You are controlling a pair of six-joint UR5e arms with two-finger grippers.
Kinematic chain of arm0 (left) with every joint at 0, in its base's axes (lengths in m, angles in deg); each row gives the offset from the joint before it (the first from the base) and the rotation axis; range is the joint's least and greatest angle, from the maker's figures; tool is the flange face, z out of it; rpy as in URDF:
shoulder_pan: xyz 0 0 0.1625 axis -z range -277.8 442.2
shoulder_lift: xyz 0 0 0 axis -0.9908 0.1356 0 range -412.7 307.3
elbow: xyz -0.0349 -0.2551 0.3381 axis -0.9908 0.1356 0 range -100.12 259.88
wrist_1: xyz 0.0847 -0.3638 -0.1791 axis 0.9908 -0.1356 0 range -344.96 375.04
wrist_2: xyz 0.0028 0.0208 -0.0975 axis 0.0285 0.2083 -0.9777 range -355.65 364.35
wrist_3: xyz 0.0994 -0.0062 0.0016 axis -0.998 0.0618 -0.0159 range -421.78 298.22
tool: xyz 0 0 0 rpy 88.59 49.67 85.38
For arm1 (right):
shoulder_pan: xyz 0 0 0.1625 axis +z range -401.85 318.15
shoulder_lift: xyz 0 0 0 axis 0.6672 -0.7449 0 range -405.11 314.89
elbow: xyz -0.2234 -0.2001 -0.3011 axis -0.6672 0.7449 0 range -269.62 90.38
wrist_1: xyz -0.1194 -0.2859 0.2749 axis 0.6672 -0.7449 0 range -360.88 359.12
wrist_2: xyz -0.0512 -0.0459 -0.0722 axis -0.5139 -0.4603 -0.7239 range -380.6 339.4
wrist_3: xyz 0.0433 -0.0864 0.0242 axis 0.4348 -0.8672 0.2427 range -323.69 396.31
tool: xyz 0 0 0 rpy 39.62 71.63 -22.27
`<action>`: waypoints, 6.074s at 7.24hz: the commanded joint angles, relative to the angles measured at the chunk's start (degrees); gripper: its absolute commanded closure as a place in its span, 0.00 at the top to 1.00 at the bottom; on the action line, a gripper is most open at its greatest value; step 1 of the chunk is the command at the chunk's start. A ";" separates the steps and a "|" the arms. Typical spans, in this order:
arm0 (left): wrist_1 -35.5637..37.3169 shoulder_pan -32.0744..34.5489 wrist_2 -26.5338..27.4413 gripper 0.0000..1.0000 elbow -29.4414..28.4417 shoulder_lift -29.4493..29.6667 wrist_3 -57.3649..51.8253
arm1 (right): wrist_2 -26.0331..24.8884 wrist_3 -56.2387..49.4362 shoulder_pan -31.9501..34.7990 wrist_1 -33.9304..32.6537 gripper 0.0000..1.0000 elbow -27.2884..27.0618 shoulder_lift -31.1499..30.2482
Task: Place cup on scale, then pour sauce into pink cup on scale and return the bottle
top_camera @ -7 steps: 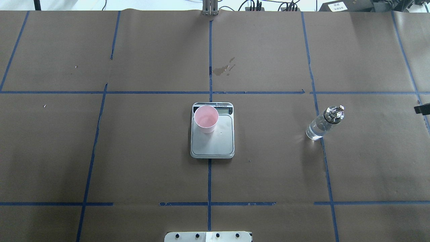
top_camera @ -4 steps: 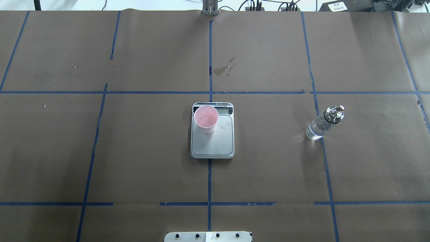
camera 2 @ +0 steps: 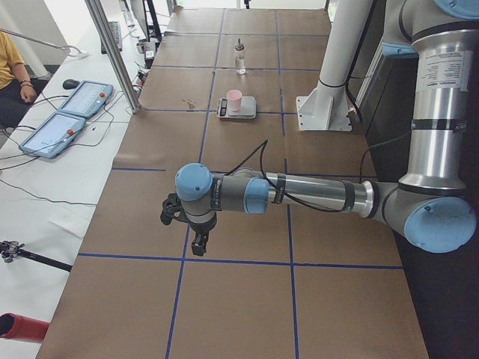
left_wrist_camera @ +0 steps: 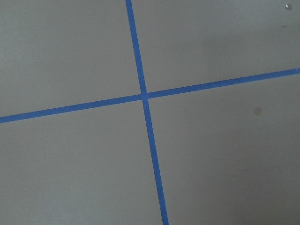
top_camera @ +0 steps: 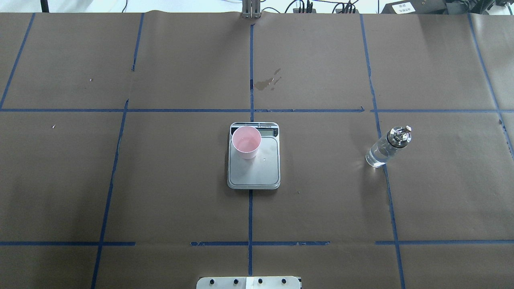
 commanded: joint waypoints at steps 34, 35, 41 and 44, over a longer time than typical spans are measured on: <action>-0.21 0.18 -1.40 1.00 1.33 -0.59 0.35 | 4.16 -0.11 0.12 6.66 1.00 -0.37 0.58; -0.21 0.18 -1.40 1.00 1.33 -0.59 0.35 | 4.16 -0.11 0.12 6.75 1.00 -0.37 0.58; -0.21 0.18 -1.40 1.00 1.24 -0.59 0.35 | 4.16 -0.11 0.12 6.66 1.00 -0.37 0.58; -0.21 0.18 -1.40 1.00 1.24 -0.59 0.35 | 4.16 -0.11 0.12 6.66 1.00 -0.37 0.49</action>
